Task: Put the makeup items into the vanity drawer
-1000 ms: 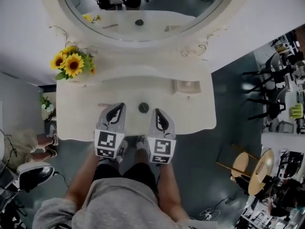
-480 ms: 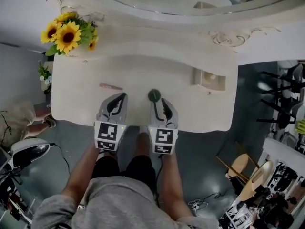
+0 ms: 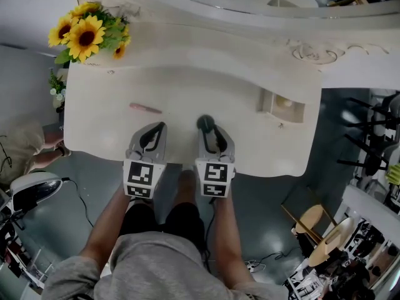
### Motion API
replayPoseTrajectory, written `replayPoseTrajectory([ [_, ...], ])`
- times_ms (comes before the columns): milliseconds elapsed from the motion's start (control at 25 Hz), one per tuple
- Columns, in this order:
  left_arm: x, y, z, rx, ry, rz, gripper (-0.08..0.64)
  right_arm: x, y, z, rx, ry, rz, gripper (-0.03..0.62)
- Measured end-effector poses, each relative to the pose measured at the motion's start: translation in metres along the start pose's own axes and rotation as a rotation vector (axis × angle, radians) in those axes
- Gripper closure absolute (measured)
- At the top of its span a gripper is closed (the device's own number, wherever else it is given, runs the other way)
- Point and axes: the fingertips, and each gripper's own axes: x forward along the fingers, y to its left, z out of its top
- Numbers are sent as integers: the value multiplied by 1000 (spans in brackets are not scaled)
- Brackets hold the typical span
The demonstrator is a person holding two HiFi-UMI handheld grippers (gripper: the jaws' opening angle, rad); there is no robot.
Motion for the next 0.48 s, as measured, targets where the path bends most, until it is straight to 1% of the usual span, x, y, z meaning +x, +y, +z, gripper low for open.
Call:
replayPoseTrajectory([
  [120,-1,0,-3,-7,3,2,549,4,0,-7,-14,44,2,456],
  [200,-1,0,-4,-10,3,5,549,6,-1,-11,-32,63,-11,501],
  [240,-1,0,-4,-11,3,5,549,6,-1,-11,-42,67,-18,513],
  [320,-2,0,-4,-12,0,7,549,6,-2,-12,-52,70,-28,558],
  [480,-4,1,0,-4,-4,11,549,2,-3,-9,-43,54,-37,580],
])
